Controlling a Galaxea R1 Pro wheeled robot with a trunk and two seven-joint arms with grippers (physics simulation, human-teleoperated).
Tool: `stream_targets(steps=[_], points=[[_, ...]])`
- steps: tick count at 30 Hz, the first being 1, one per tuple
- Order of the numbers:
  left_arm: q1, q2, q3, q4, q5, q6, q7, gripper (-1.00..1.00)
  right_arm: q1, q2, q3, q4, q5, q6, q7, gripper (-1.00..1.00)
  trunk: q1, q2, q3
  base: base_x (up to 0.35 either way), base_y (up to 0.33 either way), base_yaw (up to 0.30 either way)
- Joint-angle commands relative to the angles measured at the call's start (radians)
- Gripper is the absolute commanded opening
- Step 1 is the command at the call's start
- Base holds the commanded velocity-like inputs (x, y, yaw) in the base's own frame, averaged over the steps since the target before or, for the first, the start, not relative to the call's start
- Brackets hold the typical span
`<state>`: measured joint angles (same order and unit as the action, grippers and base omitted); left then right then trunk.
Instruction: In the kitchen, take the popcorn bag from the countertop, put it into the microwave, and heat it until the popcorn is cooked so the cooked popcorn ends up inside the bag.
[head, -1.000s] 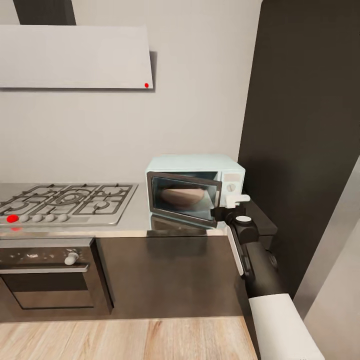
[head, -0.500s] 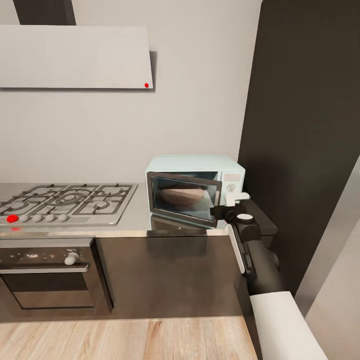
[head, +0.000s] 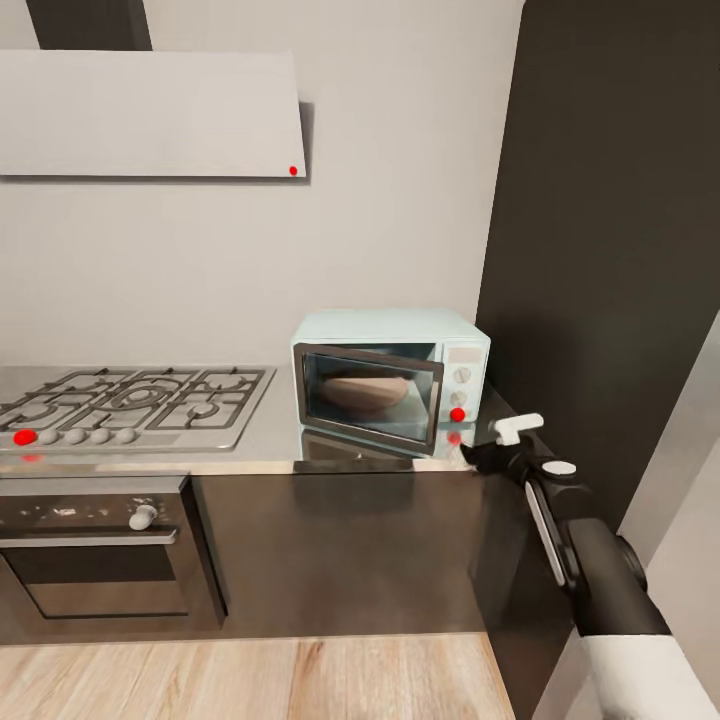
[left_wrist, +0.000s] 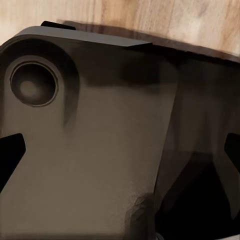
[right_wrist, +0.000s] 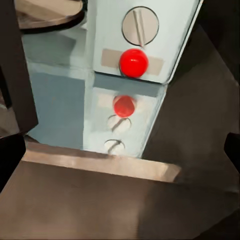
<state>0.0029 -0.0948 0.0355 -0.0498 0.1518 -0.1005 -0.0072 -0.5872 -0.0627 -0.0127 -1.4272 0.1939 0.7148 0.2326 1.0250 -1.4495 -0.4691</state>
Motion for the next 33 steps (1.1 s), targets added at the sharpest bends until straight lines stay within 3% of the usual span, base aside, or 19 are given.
stream_targets(steps=[1, 3, 12, 14, 18, 21, 33], points=[[0.000, 0.000, 0.003, -0.001, 0.006, -0.001, -0.001, 1.00, 0.000, -0.001, -0.020, -0.004, 0.009, 0.004, 0.009, 1.00, 0.000, 0.000, -0.001, 0.000, 0.000, 0.000], [0.000, 0.000, 0.003, -0.001, 0.006, -0.001, -0.001, 1.00, 0.000, -0.003, -0.053, -0.021, 0.010, 0.004, 0.010, 1.00, 0.000, 0.000, -0.001, 0.000, 0.000, 0.000], [0.000, 0.000, 0.002, -0.002, 0.005, -0.001, -0.003, 1.00, 0.000, 0.005, -0.073, -0.052, 0.005, -0.040, 0.003, 1.00, 0.000, 0.000, -0.001, 0.000, 0.000, 0.000], [0.000, 0.000, 0.001, -0.002, 0.005, -0.001, -0.004, 1.00, 0.000, 0.016, -0.115, -0.054, -0.001, -0.085, 0.003, 1.00, 0.000, 0.000, -0.001, 0.000, 0.000, 0.000], [0.000, 0.000, 0.001, -0.002, 0.005, -0.001, -0.004, 1.00, 0.000, 0.061, -0.145, -0.054, -0.008, -0.143, 0.002, 1.00, 0.000, 0.000, -0.001, 0.000, 0.000, 0.000], [0.001, 0.000, 0.000, -0.002, 0.004, -0.001, -0.004, 1.00, 0.000, 0.071, -0.148, -0.053, -0.007, -0.150, 0.001, 1.00, 0.000, 0.000, -0.001, 0.034, 0.000, 0.000], [0.000, 0.000, 0.000, -0.002, 0.005, -0.001, -0.004, 1.00, 0.000, 0.073, -0.141, -0.050, -0.006, -0.149, 0.003, 1.00, 0.000, 0.000, -0.001, 0.279, 0.000, 0.000]])
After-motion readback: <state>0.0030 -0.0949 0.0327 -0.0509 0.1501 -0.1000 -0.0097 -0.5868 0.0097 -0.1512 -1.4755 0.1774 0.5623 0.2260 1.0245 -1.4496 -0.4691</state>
